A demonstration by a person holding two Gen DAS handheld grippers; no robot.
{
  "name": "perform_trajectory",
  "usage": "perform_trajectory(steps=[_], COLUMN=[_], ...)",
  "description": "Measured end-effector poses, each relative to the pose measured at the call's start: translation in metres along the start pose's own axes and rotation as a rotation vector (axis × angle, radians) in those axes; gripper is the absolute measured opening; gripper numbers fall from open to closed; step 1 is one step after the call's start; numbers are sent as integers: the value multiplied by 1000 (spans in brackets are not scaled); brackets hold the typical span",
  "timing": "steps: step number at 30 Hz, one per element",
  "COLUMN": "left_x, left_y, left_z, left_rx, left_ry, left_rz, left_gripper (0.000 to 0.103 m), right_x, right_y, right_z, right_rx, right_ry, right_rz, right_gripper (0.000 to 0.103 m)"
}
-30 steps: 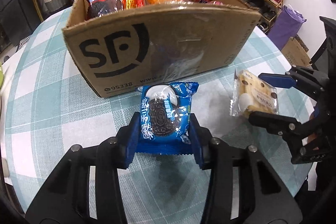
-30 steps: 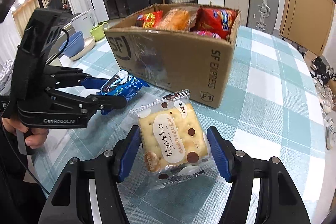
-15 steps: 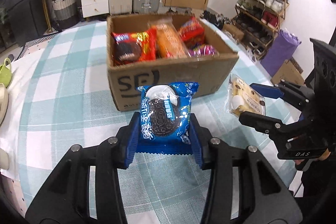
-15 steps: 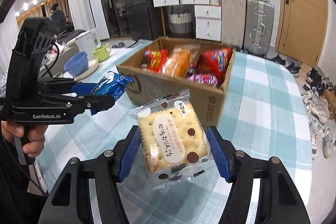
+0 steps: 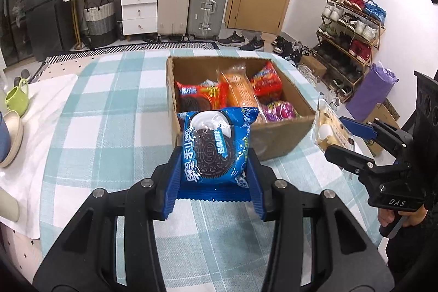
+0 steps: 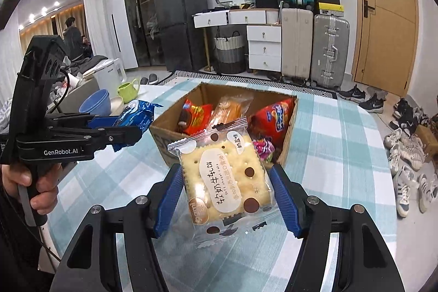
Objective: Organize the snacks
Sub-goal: 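Lift both held packets and carry them over the cardboard box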
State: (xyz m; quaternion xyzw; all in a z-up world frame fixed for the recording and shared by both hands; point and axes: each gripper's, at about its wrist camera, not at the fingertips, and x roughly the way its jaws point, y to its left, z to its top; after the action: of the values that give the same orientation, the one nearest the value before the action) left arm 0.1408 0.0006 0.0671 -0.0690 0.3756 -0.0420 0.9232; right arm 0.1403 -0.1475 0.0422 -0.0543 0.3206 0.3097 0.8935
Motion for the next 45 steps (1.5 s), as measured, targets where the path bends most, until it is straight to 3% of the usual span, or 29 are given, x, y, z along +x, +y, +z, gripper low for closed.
perform_trajectory(steps=[19, 36, 45], left_x=[15, 68, 98], left_y=[-3, 6, 6], left_z=[29, 62, 69], left_rx=[-2, -12, 2], left_ry=[-23, 0, 25], left_rz=[19, 40, 44], left_gripper=[41, 41, 41], right_x=[28, 78, 97], right_y=[-2, 1, -8], right_z=[28, 51, 54], right_rx=[4, -3, -16], right_ry=[-8, 29, 35], right_rz=[20, 55, 22], right_gripper=[66, 66, 59])
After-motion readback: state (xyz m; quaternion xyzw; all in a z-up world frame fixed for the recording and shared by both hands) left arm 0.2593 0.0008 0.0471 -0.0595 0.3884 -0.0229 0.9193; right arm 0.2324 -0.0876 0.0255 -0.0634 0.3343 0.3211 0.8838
